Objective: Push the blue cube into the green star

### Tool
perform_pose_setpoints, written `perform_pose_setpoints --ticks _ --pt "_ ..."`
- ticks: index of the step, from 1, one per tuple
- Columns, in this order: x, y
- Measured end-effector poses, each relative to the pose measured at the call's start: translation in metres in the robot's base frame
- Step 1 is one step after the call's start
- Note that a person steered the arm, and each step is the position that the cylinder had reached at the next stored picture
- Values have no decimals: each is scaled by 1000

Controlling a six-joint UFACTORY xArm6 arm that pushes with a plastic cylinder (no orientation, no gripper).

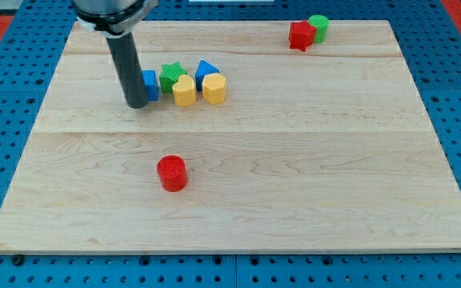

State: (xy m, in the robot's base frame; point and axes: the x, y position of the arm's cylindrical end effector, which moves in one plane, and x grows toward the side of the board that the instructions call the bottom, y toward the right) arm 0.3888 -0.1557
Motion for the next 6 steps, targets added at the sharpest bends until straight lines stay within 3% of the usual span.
perform_pose_setpoints --ticks 1,2,5,6 --pt "0 -59" --pt "0 -66" --pt "-13 19" --pt "-21 24"
